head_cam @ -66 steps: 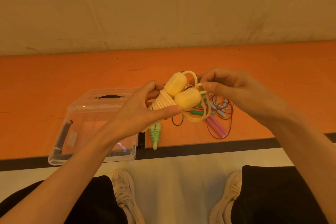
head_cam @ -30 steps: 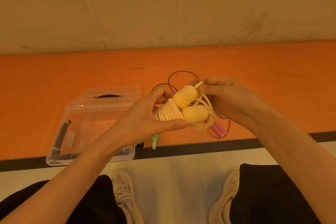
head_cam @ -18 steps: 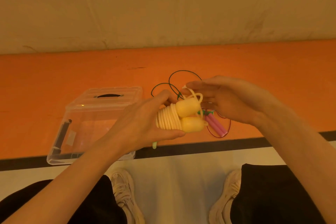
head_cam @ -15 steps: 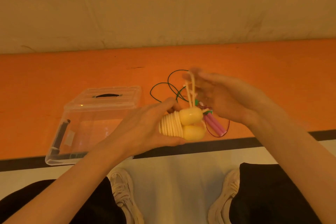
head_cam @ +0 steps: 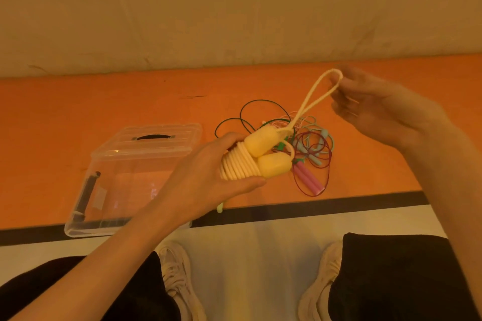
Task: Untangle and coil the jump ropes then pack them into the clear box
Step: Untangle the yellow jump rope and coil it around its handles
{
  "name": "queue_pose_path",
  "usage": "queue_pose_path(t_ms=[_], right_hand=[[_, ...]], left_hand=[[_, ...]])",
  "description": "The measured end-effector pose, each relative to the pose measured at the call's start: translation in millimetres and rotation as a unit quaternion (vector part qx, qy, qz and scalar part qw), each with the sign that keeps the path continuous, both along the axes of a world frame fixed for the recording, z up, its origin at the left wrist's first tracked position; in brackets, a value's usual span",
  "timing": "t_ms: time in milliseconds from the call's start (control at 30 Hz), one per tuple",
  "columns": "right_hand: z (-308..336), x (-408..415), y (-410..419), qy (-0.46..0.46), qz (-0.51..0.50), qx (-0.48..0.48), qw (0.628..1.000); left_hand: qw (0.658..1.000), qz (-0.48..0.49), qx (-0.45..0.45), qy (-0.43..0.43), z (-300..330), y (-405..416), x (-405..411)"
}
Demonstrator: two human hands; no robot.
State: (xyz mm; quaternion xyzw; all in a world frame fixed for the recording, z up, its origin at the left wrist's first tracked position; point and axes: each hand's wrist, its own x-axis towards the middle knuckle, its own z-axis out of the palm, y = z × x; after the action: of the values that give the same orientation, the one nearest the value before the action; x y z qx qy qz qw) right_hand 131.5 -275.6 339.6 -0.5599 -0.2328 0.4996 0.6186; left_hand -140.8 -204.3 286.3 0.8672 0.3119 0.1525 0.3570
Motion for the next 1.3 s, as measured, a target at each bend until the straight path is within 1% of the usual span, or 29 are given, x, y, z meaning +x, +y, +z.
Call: queue_pose_path(t_ms=[67,100,133,200,233,267,300,333,400,433,500,633,733,867,967,1133,1300], right_hand=[[-5.5,-1.7,-0.4,-0.036,0.009,-0.032,0.999],[-8.2,-3.2,-0.9,-0.033,0.005,-0.042,0.999],[-10.8,-5.7,-1.0,-0.014,0.003,-0.044,0.999],[-13.7,-14.6,1.0,0.055,-0.001,-0.038,0.998],[-14.8,-19.2,2.9,0.078,-0.004,-0.041,0.996],[-16.9,-23.4,4.8,0.078,-0.002,-0.051,0.996],[-19.9,-27.3,6.5,0.051,0.014,-0.067,0.996],[-23.5,-33.0,8.4,0.001,0.046,-0.087,0.995],[-30.1,-47.8,11.5,-0.082,0.123,-0.116,0.982],[-33.5,-55.3,13.0,-0.087,0.146,-0.121,0.978],[-40.4,-68.0,16.4,-0.067,0.148,-0.115,0.980],[-53.9,-75.7,23.7,-0.096,0.082,-0.087,0.988],[-63.8,-76.5,28.6,-0.100,0.059,-0.086,0.989],[-86.6,-70.2,36.4,-0.066,0.087,-0.121,0.987],[-108.1,-62.2,45.1,-0.050,0.097,-0.158,0.981],[-157.8,-51.8,69.6,-0.089,0.099,-0.227,0.965],[-220.0,-45.3,93.2,-0.103,0.119,-0.278,0.948]], left_hand=[[1.000,0.022,0.012,0.002,-4.5,-0.1,-2.1],[0.999,0.030,0.014,0.000,-5.7,-0.9,-1.5],[0.999,0.040,0.009,-0.005,-6.2,-1.7,-0.2],[0.998,0.055,-0.019,-0.023,-6.0,-3.0,3.1],[0.997,0.057,-0.040,-0.036,-5.4,-3.8,4.7],[0.995,0.057,-0.062,-0.052,-4.8,-4.4,6.3],[0.993,0.057,-0.084,-0.066,-4.2,-4.9,7.9],[0.990,0.057,-0.107,-0.078,-3.7,-5.3,9.5],[0.981,0.060,-0.158,-0.095,-4.8,-5.4,13.7],[0.975,0.065,-0.186,-0.100,-6.3,-5.4,15.7],[0.962,0.080,-0.240,-0.107,-10.8,-5.0,19.1],[0.924,0.096,-0.346,-0.132,-22.5,-0.2,22.1],[0.903,0.117,-0.384,-0.155,-30.6,7.3,24.5],[0.872,0.165,-0.424,-0.180,-53.7,16.0,35.0],[0.857,0.192,-0.450,-0.165,-79.5,22.6,43.9],[0.844,0.220,-0.473,-0.125,-124.9,37.2,59.7],[0.815,0.245,-0.518,-0.086,-186.3,51.1,68.6]])
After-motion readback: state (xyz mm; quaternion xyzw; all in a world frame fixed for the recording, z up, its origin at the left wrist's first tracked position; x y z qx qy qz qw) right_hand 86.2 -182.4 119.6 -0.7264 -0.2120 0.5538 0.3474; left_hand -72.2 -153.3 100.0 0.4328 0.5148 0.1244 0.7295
